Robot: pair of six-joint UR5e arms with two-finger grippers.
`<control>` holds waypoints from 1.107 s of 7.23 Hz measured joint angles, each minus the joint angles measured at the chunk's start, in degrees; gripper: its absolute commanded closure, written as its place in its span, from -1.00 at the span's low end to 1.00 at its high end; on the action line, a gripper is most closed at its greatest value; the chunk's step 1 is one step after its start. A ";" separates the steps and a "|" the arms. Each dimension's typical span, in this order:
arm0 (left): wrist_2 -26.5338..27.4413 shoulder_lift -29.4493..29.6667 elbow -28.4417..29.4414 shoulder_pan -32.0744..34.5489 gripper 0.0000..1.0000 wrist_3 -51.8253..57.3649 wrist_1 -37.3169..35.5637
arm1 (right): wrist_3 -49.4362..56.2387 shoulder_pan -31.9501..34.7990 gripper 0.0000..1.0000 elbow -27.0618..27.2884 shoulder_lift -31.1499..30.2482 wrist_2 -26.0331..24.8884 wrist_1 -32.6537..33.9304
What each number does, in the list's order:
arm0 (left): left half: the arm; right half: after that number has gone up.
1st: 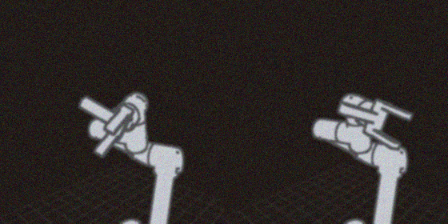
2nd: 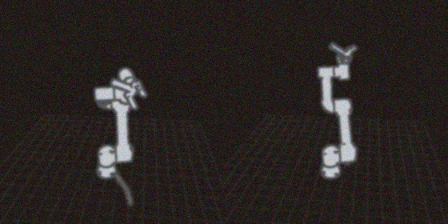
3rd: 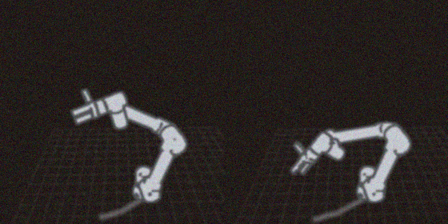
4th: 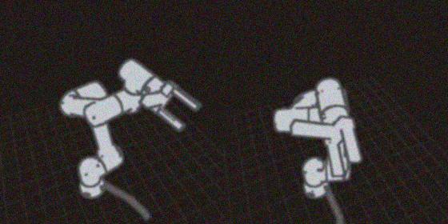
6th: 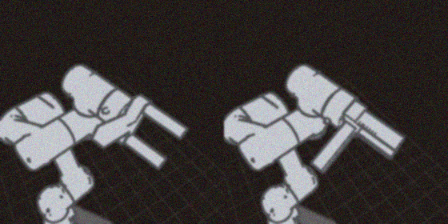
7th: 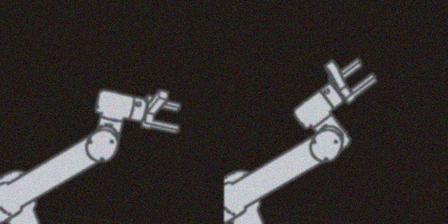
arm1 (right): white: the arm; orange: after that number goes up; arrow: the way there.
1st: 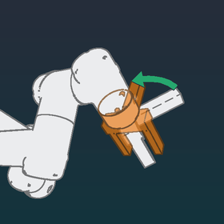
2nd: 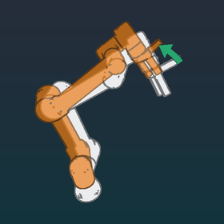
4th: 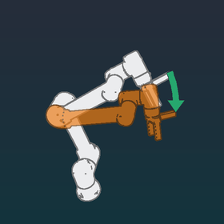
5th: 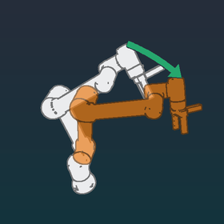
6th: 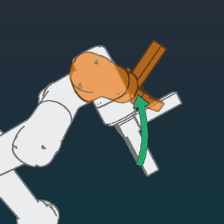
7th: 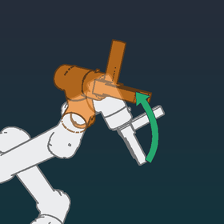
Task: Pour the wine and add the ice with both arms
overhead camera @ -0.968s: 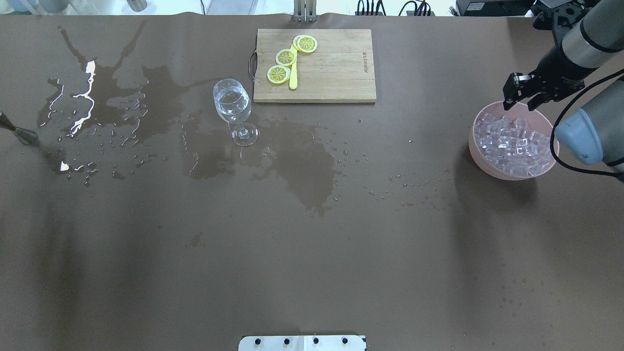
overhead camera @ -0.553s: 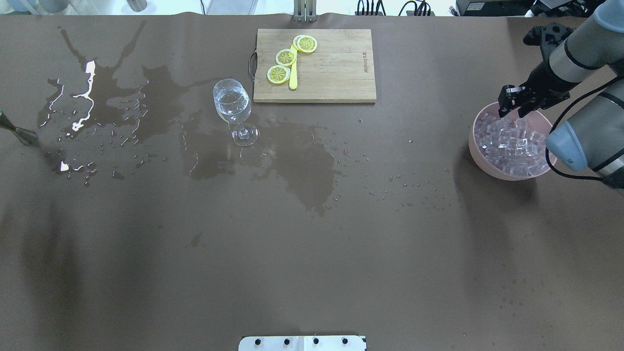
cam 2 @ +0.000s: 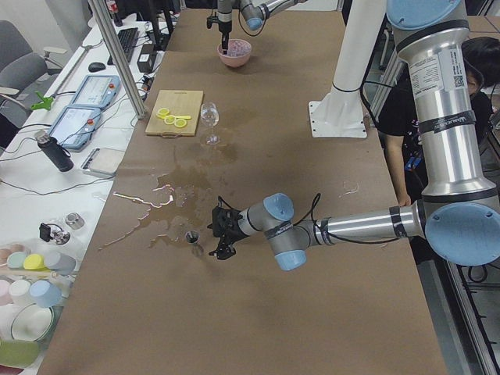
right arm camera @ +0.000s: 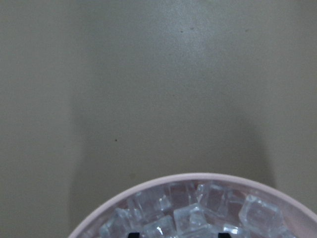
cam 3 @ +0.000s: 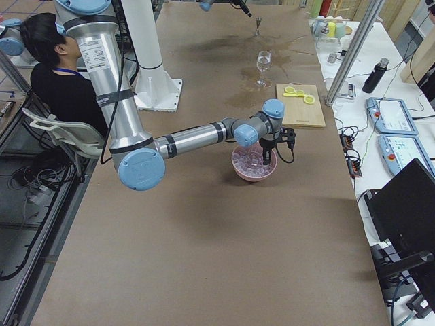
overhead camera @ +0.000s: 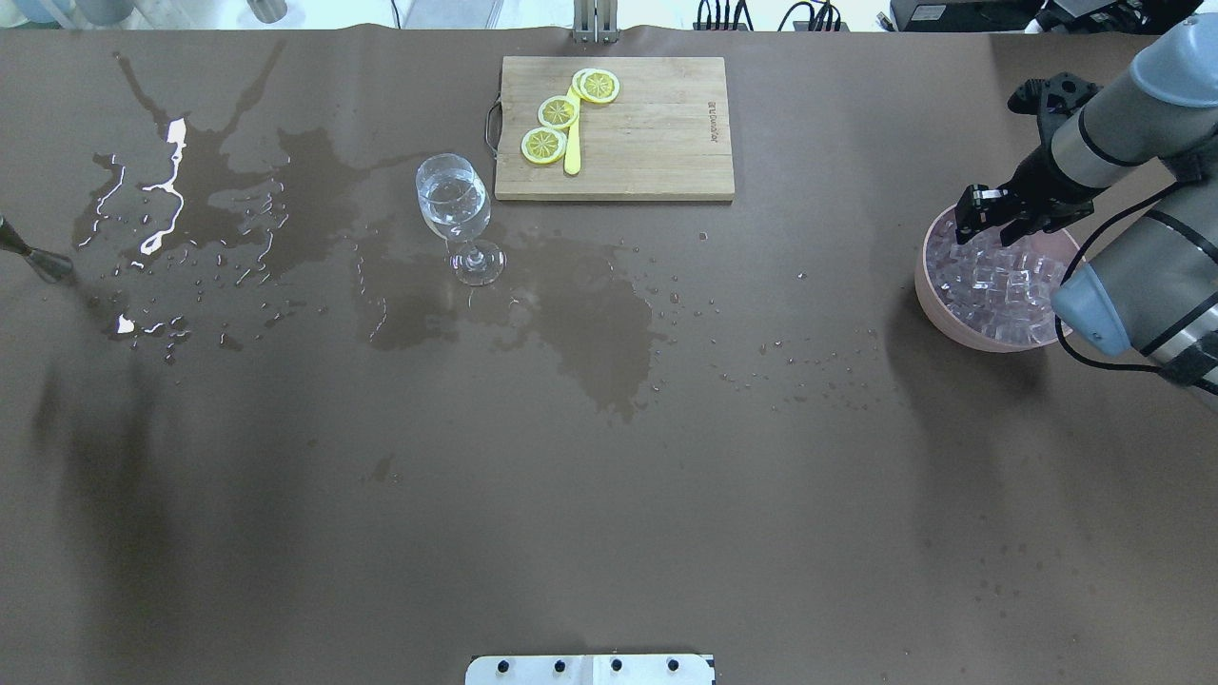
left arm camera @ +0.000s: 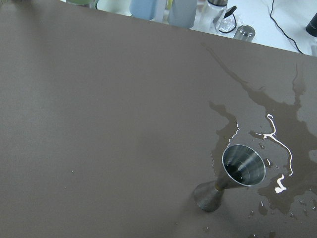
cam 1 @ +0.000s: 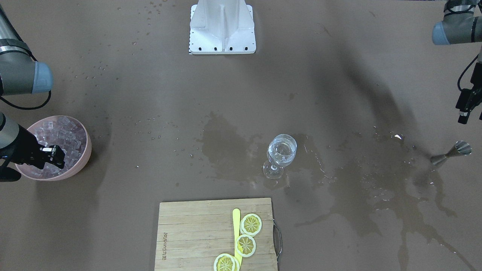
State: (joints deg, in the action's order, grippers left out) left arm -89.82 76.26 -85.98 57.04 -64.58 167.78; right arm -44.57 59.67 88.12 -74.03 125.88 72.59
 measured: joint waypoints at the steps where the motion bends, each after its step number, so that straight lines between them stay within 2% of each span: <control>1: 2.68 0.43 0.27 -1.81 -0.93 0.15 0.51 | -0.64 -0.16 -0.23 1.30 -1.73 0.09 -0.62; 4: 7.56 2.41 4.91 -4.26 -0.92 1.90 2.71 | -4.73 -2.01 -0.23 4.52 -5.73 0.06 -3.48; 6: 11.47 3.21 8.28 -6.01 -0.92 2.62 4.72 | -7.73 -4.35 -0.23 4.75 -5.84 -0.42 -5.33; 8: 13.90 3.67 9.04 -7.82 -0.91 2.30 5.12 | -8.07 -4.87 -0.22 4.75 -6.06 -0.60 -5.66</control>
State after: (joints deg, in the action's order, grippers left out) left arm -75.92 79.92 -76.94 49.21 -62.28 172.89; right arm -52.64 54.81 92.86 -80.09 125.28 66.93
